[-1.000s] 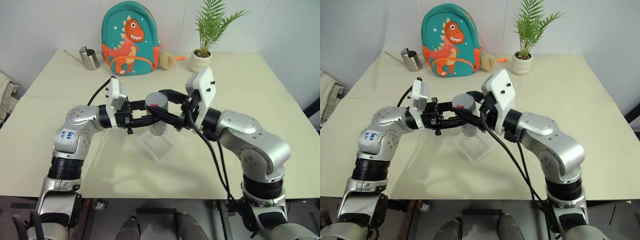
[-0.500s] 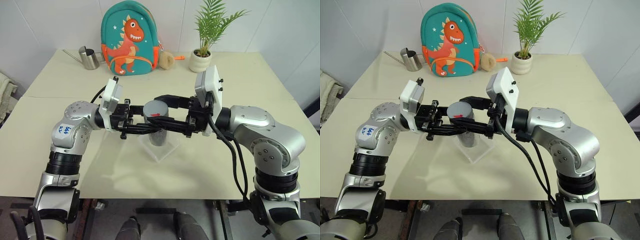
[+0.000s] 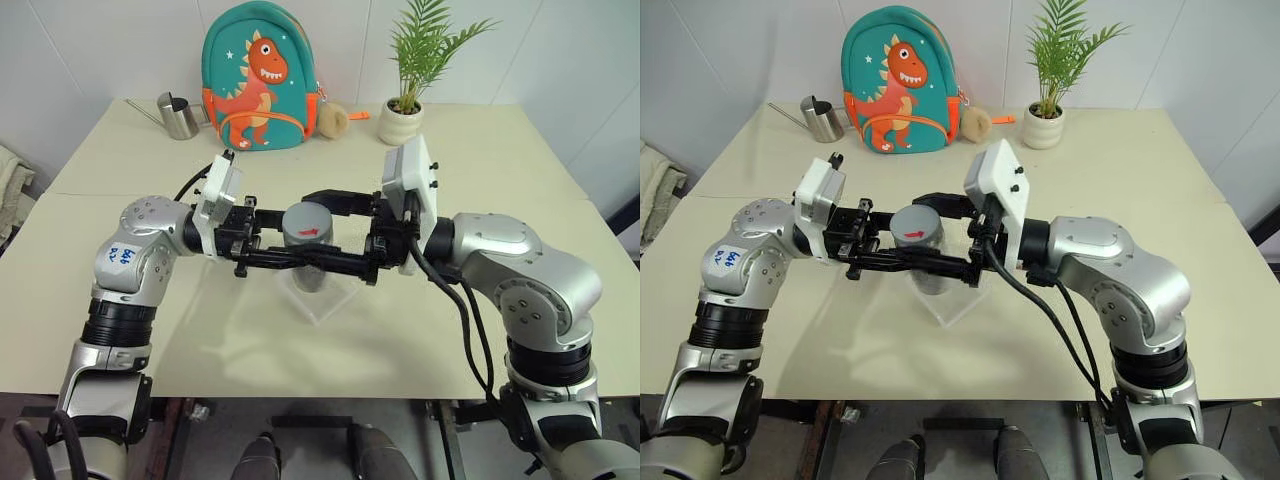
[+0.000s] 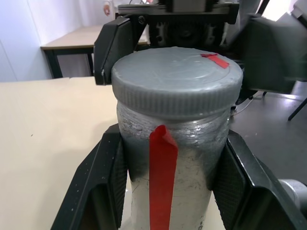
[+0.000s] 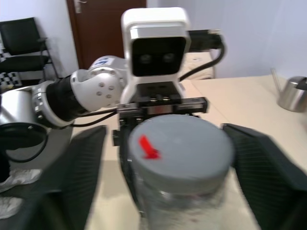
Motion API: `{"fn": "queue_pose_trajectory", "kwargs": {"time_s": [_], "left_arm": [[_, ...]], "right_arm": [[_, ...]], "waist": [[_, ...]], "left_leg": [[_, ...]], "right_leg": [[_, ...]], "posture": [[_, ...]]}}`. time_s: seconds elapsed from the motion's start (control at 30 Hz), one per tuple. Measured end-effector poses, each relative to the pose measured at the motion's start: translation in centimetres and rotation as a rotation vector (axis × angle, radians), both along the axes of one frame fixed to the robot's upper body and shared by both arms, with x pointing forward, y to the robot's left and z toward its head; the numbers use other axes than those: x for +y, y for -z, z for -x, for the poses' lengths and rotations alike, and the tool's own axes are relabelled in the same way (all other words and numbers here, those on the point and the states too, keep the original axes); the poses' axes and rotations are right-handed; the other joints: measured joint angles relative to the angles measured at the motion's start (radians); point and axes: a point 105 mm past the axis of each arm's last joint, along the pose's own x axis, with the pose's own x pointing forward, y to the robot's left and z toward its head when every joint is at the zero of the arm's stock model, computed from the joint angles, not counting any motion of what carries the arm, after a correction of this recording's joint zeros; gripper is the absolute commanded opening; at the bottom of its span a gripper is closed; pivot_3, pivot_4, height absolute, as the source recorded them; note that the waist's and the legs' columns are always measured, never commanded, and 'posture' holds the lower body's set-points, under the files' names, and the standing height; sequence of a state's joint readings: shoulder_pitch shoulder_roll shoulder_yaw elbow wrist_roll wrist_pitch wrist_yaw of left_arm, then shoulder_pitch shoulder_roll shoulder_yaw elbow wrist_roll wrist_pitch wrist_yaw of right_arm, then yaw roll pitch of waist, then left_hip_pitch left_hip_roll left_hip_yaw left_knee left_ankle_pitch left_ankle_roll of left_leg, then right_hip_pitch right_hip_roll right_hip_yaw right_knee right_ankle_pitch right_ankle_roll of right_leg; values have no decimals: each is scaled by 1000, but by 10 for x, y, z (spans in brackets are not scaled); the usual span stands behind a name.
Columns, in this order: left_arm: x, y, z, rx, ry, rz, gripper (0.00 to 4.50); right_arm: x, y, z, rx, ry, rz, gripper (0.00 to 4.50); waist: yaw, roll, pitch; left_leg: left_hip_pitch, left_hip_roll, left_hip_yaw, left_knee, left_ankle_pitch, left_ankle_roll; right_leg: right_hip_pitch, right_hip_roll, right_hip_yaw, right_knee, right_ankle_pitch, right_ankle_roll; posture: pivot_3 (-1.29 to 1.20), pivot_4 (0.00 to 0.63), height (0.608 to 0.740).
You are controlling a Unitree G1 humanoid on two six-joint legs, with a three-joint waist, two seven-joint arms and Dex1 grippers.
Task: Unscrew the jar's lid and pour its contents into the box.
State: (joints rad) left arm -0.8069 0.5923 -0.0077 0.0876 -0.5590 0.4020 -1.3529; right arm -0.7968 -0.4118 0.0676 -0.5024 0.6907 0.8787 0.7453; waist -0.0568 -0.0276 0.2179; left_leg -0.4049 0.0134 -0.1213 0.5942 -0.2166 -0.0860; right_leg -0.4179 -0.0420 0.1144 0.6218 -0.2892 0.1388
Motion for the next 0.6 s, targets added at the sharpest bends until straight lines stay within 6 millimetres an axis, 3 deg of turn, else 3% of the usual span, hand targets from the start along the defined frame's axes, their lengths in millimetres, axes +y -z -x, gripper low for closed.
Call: {"fn": "queue_pose_trajectory", "kwargs": {"time_s": [0.23,0.6], "left_arm": [[2,2,-1,11,-11,-23,2009],[-2,0,-1,-4,2,-25,2009]], "right_arm": [[5,-17,2,-73,-23,-35,4479],[5,-15,-10,-47,25,-33,4479]], "waist": [[0,0,0],[0,0,0]], "left_leg": [[0,0,0,0,0,0],[0,0,0,0,0,0]], "right_leg": [[0,0,0,0,0,0],[0,0,0,0,0,0]], "posture": [[0,150,740],[0,150,740]]}}
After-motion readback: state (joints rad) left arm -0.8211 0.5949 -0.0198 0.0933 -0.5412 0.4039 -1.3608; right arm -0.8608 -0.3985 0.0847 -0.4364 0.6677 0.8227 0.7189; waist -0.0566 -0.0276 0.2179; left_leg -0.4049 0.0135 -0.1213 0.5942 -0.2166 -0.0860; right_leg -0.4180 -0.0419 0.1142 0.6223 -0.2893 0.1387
